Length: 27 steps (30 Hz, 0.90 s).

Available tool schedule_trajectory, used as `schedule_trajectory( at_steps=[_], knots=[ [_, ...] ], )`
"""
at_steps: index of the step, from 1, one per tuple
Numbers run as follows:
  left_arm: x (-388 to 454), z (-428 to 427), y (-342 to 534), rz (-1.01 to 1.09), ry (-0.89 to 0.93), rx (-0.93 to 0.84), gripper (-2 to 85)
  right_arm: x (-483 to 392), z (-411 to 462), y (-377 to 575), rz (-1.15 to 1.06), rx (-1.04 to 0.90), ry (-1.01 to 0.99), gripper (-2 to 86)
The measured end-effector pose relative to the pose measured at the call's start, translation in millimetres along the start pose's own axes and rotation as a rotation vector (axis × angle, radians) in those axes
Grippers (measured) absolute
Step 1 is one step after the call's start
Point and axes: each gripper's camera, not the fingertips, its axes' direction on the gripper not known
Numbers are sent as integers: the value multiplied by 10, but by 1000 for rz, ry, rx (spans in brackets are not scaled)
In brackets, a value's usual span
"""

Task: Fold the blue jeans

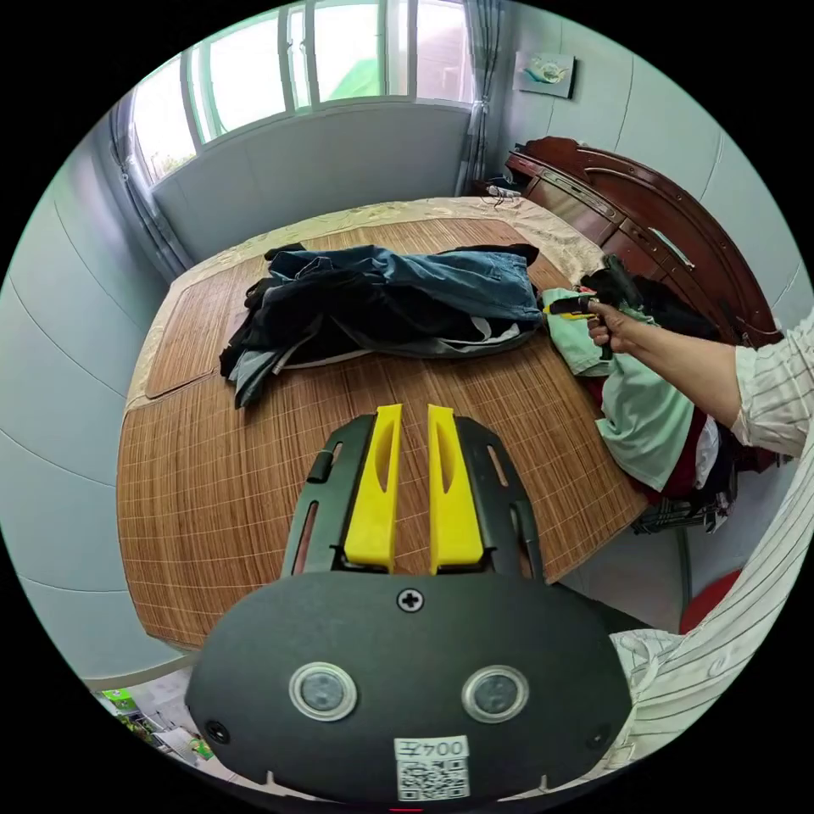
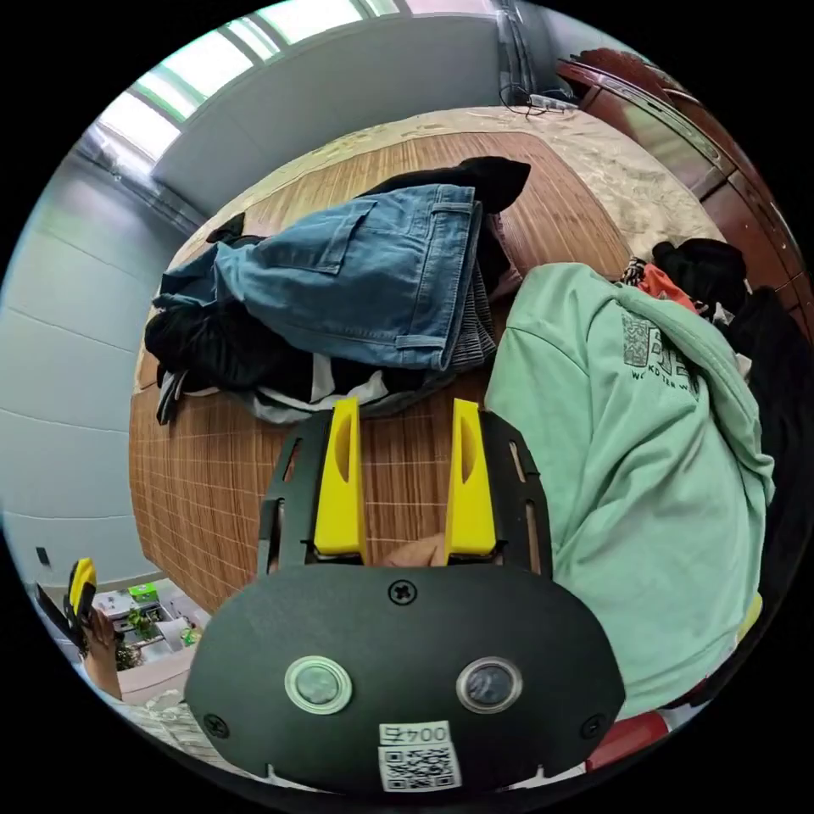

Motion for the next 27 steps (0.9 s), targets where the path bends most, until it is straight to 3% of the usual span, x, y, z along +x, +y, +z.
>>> schedule_trajectory(
  at_steps=[7, 12, 19, 27],
  knots=[
    [296, 249, -431, 0, 73, -16, 89, 805, 761, -589, 244, -51, -220, 160],
    [601, 366, -1009, 91, 63, 11, 102, 1061, 774, -652, 306, -2, -228, 58],
    [1391, 539, -2307, 326, 66, 121, 133, 601, -6, -579, 89, 97, -267, 44],
    [2461, 821, -3889, 688, -242, 329, 144, -287, -810, -760, -206, 25, -325, 42]
  ],
)
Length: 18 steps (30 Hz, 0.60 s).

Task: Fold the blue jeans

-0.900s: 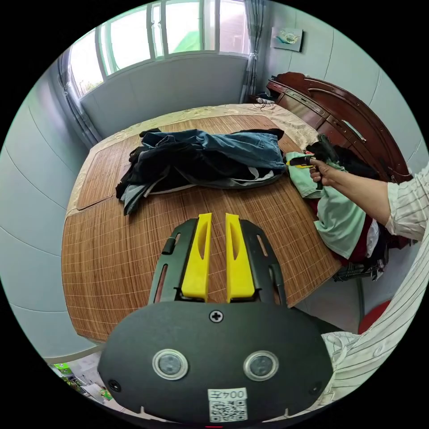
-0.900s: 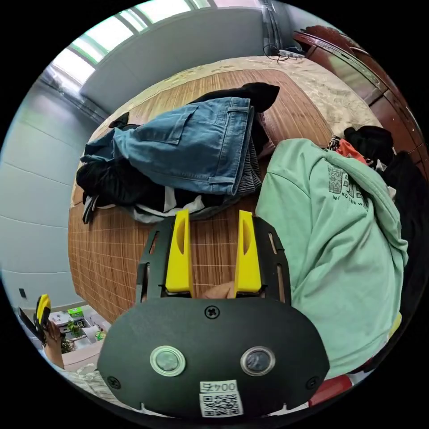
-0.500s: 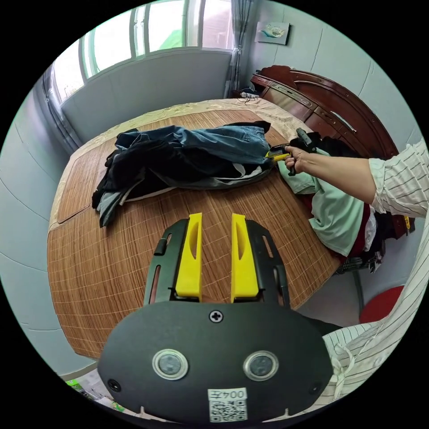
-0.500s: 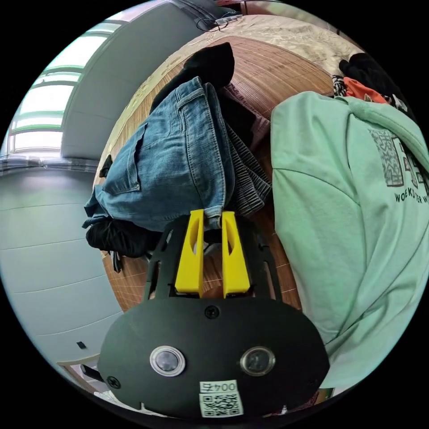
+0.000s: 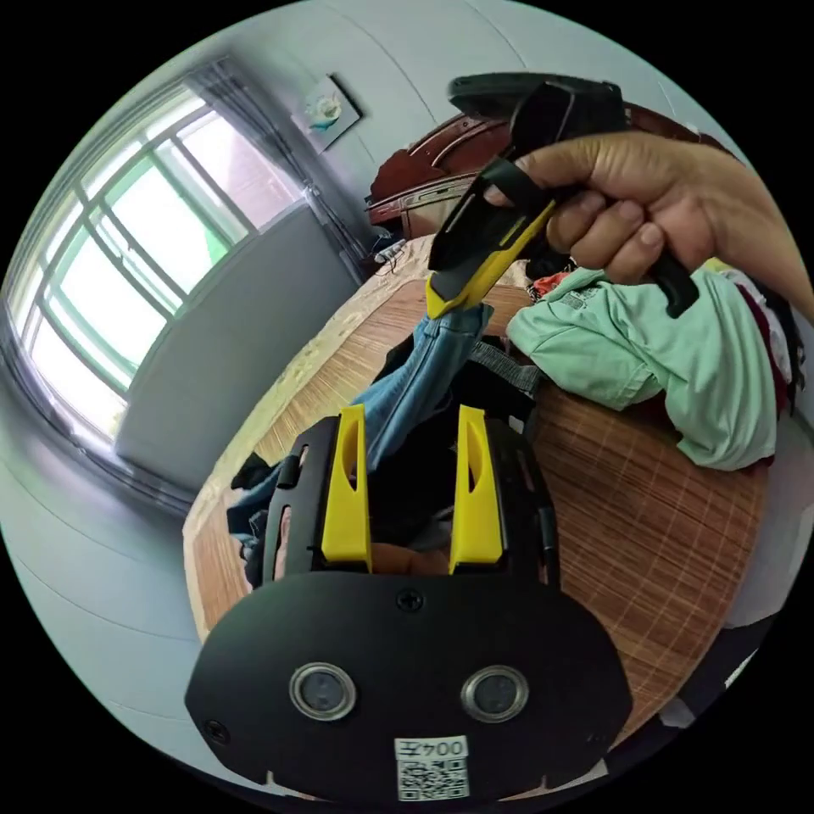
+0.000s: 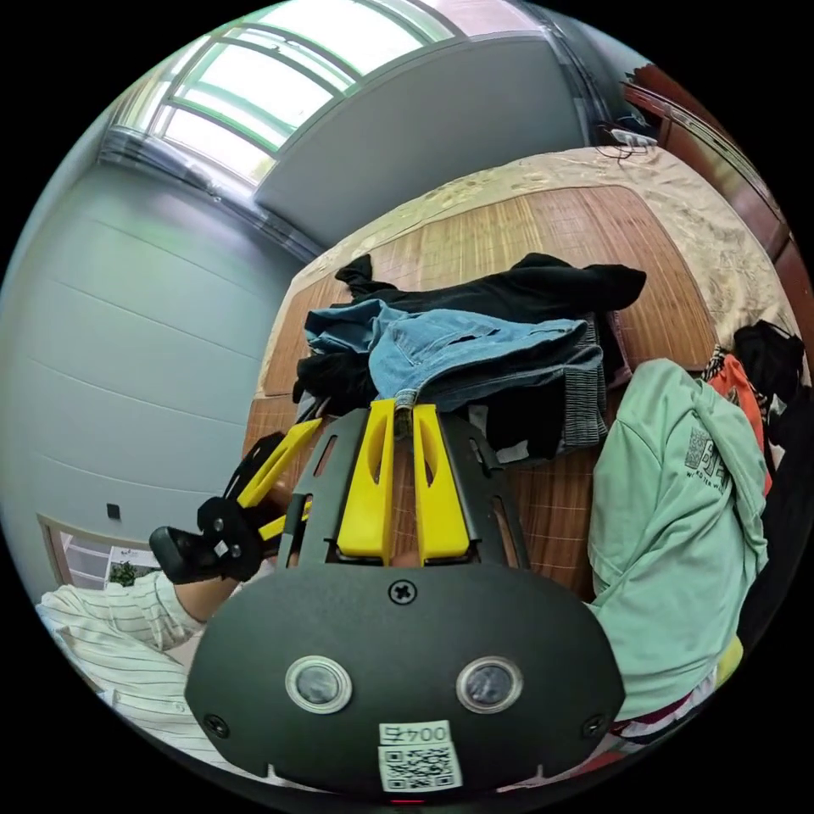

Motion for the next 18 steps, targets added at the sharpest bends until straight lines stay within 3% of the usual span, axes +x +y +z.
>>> schedule_trajectory(
  at_steps=[6, 9, 14, 18],
  knots=[
    [53, 346, -580, 231, -109, 67, 97, -274, -35, -168, -67, -42, -29, 42],
    [-125, 484, -711, 185, -75, 86, 40, -418, -69, -245, -99, -16, -38, 42],
    [-962, 796, -909, -62, 180, 3, 3, -635, -177, -258, -86, 74, -75, 51],
    [-1529, 956, -765, -129, 324, -13, -3, -774, -490, 40, -131, 295, 31, 117]
  ],
)
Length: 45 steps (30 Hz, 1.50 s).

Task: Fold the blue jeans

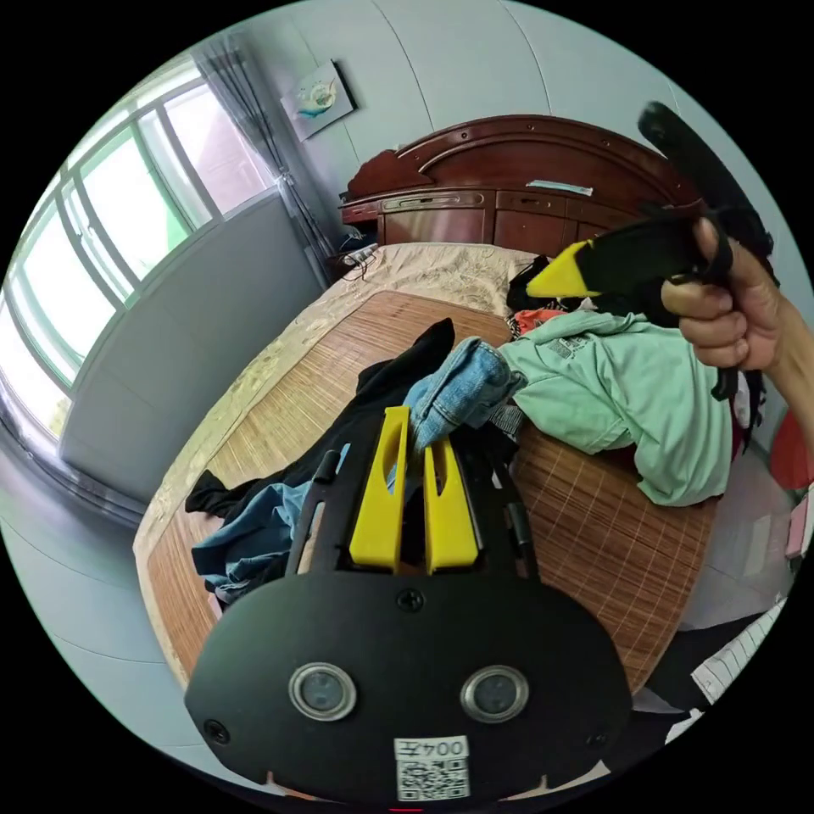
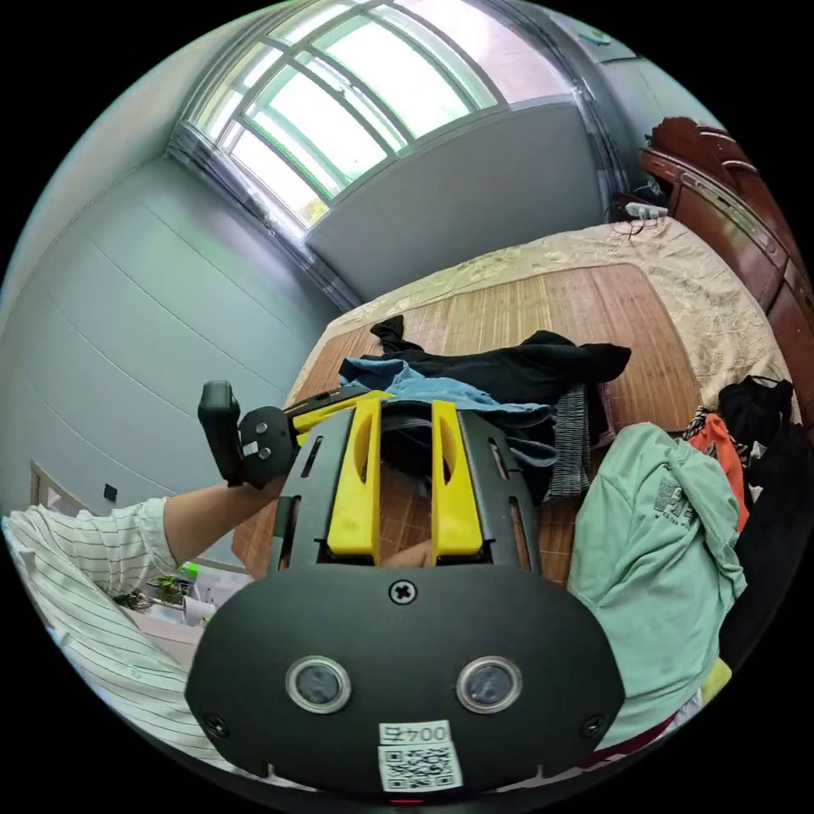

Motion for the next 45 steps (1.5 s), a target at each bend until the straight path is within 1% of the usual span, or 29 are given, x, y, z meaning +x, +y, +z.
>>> schedule_trajectory(
  at_steps=[2, 3, 5, 7, 8, 10, 11, 13, 15, 17, 19, 23, 24, 25, 27, 29, 31, 34, 36, 38, 40, 44, 45],
  knots=[
    [-300, -107, 148, 16, 76, 3, -4, -110, 66, 138, -98, -10, 93, 156],
    [-365, -129, 189, 24, 88, 1, -4, -219, 182, 212, -170, -50, 161, 173],
    [-615, -181, 345, 36, 129, -9, -5, -448, 346, 248, -302, -96, 155, 190],
    [-783, -178, 454, 46, 165, -24, -5, -881, 580, 148, -543, -164, 182, 204],
    [-864, -167, 529, 59, 178, -33, -5, -985, 645, 99, -598, -188, 192, 205],
    [-955, -141, 651, 74, 187, -42, -5, -1339, 889, -139, -776, -267, 252, 205],
    [-1007, -119, 738, 78, 192, -48, -5, -1414, 955, -193, -816, -287, 272, 204],
    [-1076, -84, 869, 79, 201, -50, -5, -1674, 1285, -321, -950, -402, 353, 204],
    [-1144, -51, 993, 69, 211, -45, -5, -1918, 1532, -302, -1035, -458, 360, 207],
    [-1227, 0, 1157, 64, 219, -39, -5, -2193, 1792, -200, -1141, -487, 390, 209],
    [-1290, 42, 1284, 56, 226, -38, -5, -2535, 2130, -90, -1285, -432, 498, 206],
    [-1417, 97, 1614, 36, 234, -32, -4, -3008, 2474, -278, -1300, -317, 481, 167],
    [-1441, 98, 1670, 27, 231, -29, -4, -3183, 2525, -406, -1272, -278, 437, 128],
    [-1512, 92, 1790, -2, 223, -17, -4, -3357, 2603, -544, -1259, -312, 401, 72],
    [-1669, 99, 1998, -69, 233, -4, -3, -3604, 2708, -808, -1215, -387, 345, 43],
    [-1918, 106, 2351, -189, 259, 15, 1, -3820, 2752, -1149, -1142, -452, 265, 39],
    [-2029, 78, 2649, -252, 264, 33, 8, -4068, 2797, -1687, -1026, -524, 167, 37],
    [-2051, 5, 3219, -347, 236, 55, 40, -4380, 2880, -2346, -930, -588, 69, 37],
    [-1996, -8, 3601, -405, 230, 48, 66, -4621, 2946, -2701, -911, -621, 35, 37],
    [-1843, 7, 4159, -493, 225, 26, 102, -4910, 3036, -3003, -923, -651, 39, 37],
    [-1613, 39, 4602, -531, 229, -3, 122, -5352, 3162, -3330, -977, -677, 100, 35],
    [-845, 122, 5599, -631, 226, -70, 140, -6053, 3257, -3754, -1059, -686, 159, 33],
    [-722, 130, 5722, -647, 226, -75, 142, -6305, 3316, -3800, -1113, -721, 199, 33]
  ],
)
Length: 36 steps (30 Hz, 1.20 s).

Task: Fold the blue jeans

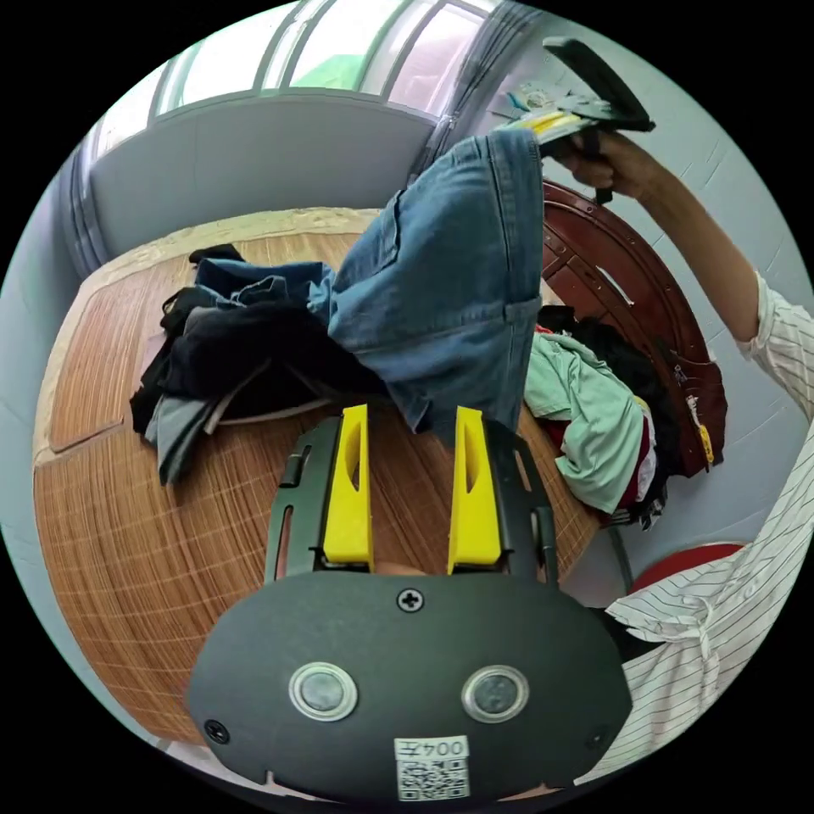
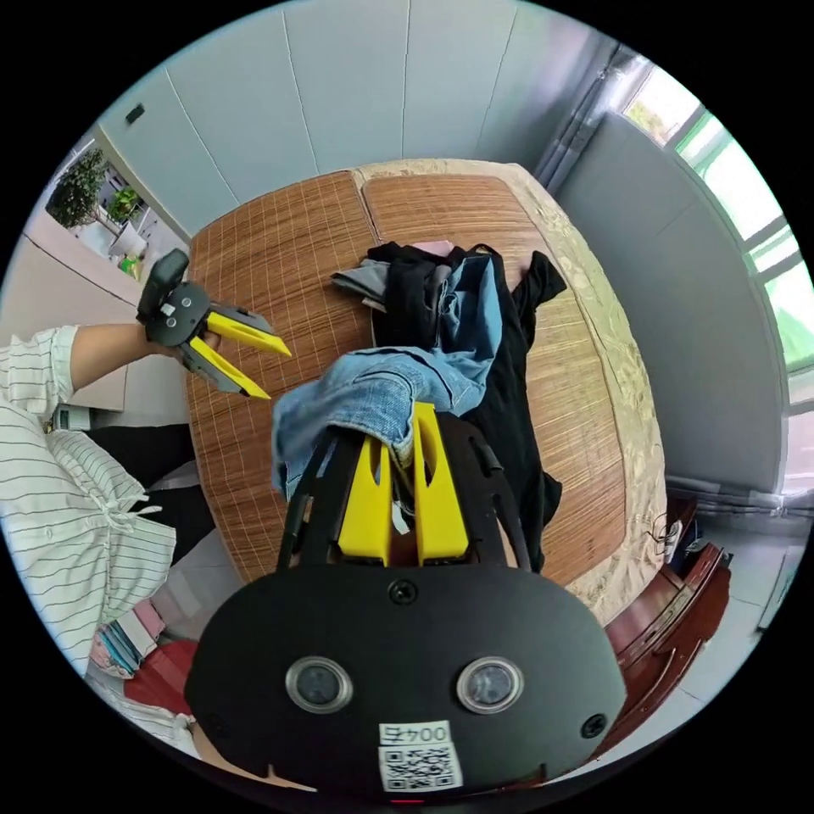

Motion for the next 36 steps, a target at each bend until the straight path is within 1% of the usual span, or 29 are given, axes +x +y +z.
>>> schedule_trajectory(
  at_steps=[2, 3, 5, 10, 12, 14, 15, 17, 18, 20, 24, 27, 28, 30, 31, 32, 33, 34, 35, 36],
  knots=[
    [161, 155, 638, -42, -25, -22, 151, -119, -136, -323, -53, -57, 82, 33],
    [214, 187, 780, -49, -36, -26, 154, -174, -256, -512, -79, -73, 112, 33],
    [478, 250, 1337, -74, -93, -16, 163, -214, -506, -764, -94, -62, 118, 34],
    [1189, 241, 2027, -10, -178, 10, 179, -223, -1504, -1430, -93, 3, 113, 35],
    [1446, 160, 2178, 15, -300, 23, 184, -263, -1838, -1639, -98, 15, 126, 36],
    [1695, -68, 2352, 25, -459, 81, 188, -308, -2161, -1831, -94, 28, 136, 36],
    [1749, -131, 2390, 32, -493, 92, 189, -334, -2370, -1950, -88, 40, 137, 36],
    [1920, -415, 2567, 51, -636, 151, 200, -367, -2679, -2121, -74, 56, 131, 35],
    [1947, -492, 2620, 50, -667, 167, 203, -396, -2888, -2227, -68, 70, 128, 35],
    [1988, -783, 2852, 26, -790, 203, 223, -460, -3209, -2382, -65, 87, 127, 35],
    [1831, -1274, 3351, -73, -923, 256, 238, -627, -3912, -2684, -74, 117, 125, 34],
    [1651, -1829, 3909, -160, -1050, 395, 214, -747, -4361, -2821, -82, 118, 142, 34],
    [1574, -2072, 4104, -190, -1124, 454, 180, -796, -4528, -2837, -89, 121, 154, 34],
    [1431, -2429, 4359, -216, -1189, 523, 132, -856, -4766, -2817, -94, 129, 178, 34],
    [1344, -2679, 4545, -241, -1234, 588, 98, -872, -4925, -2774, -92, 140, 195, 34],
    [1230, -2954, 4734, -255, -1237, 639, 61, -869, -5005, -2744, -88, 146, 205, 34],
    [1157, -3098, 4820, -256, -1208, 651, 54, -841, -5146, -2669, -75, 157, 225, 34],
    [975, -3406, 4994, -281, -1109, 679, 42, -785, -5270, -2574, -57, 168, 240, 34],
    [751, -3704, 5165, -298, -950, 706, 35, -747, -5322, -2518, -47, 172, 245, 34],
    [625, -3845, 5252, -295, -855, 721, 32, -653, -5405, -2393, -24, 181, 244, 34]
  ],
)
